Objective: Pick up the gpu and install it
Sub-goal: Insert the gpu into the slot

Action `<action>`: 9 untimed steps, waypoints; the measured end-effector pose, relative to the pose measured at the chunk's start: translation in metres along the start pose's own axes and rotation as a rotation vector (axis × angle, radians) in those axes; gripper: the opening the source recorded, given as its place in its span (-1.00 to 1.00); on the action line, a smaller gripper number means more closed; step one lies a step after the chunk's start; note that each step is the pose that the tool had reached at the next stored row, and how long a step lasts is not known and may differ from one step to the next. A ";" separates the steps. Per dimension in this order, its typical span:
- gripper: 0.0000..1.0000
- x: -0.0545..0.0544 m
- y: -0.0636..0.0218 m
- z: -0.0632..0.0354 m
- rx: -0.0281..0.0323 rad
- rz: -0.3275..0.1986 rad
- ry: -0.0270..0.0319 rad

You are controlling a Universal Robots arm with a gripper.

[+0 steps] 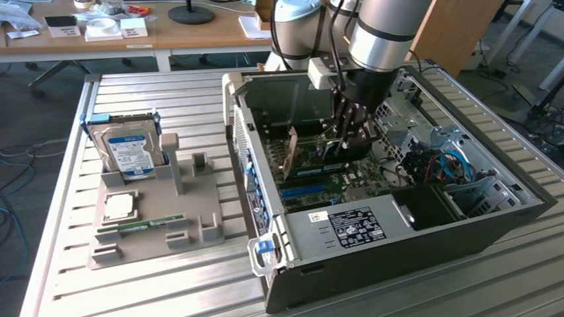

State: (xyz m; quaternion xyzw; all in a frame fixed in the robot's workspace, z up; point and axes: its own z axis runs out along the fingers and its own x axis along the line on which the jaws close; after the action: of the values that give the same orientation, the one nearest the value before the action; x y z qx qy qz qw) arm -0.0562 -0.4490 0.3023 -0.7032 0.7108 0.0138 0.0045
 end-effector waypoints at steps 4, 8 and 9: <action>-0.47 0.000 0.0001 0.0000 0.0000 0.000 0.0000; -0.47 0.000 0.0044 0.0007 0.0001 0.000 -0.0001; -0.47 0.000 0.0054 0.0007 0.0000 0.000 0.0000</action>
State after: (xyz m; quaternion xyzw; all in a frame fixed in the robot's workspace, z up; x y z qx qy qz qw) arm -0.0616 -0.4490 0.3017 -0.7032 0.7109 0.0138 0.0045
